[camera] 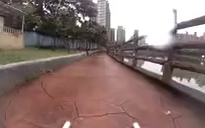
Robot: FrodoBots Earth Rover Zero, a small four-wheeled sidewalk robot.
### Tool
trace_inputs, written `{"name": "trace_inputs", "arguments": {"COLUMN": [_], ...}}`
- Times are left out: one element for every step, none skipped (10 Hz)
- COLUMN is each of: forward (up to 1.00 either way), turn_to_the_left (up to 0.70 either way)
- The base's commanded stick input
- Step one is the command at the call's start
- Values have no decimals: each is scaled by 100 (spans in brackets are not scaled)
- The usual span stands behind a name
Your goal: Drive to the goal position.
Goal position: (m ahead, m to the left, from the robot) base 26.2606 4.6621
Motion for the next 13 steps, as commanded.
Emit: {"name": "trace_inputs", "arguments": {"forward": [50,50,50,50,50,50,50,50,50,50,50,50,50], "turn_to_the_left": [0,0,0,0,0,0,0,0,44,44,0,0,0]}}
